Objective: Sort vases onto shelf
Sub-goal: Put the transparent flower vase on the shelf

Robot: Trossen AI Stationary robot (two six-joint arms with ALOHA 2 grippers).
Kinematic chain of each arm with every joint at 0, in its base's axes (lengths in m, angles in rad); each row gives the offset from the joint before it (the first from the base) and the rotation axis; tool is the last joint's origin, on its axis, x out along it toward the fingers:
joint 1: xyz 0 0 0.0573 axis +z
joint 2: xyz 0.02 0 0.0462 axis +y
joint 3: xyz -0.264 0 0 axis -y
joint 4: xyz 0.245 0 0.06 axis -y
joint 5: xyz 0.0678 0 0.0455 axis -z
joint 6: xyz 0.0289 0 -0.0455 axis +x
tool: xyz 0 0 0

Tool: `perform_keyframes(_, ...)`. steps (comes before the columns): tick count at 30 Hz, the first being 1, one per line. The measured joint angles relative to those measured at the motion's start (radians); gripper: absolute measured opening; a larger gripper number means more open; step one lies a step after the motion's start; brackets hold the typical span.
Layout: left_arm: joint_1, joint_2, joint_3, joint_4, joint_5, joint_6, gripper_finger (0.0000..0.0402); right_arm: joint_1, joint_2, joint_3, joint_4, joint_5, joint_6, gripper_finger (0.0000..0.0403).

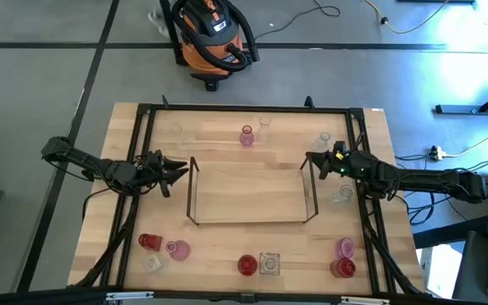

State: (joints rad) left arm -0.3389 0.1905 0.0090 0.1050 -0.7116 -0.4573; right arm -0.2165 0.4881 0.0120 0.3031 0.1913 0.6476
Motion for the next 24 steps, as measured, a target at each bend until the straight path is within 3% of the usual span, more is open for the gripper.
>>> perform_keyframes(5,0.000,0.000,0.000,0.082,-0.003,-0.168,0.0132,0.000,0.000,0.001,0.000,-0.054,0.001,0.0001)
perform_keyframes(16,0.000,0.000,0.000,0.093,-0.011,-0.284,0.0132,0.000,0.000,0.001,0.022,-0.130,0.025,0.0001)
perform_keyframes(24,0.000,0.000,0.000,0.093,-0.001,-0.470,0.0132,0.000,0.000,0.002,0.391,-0.094,0.107,0.0001)
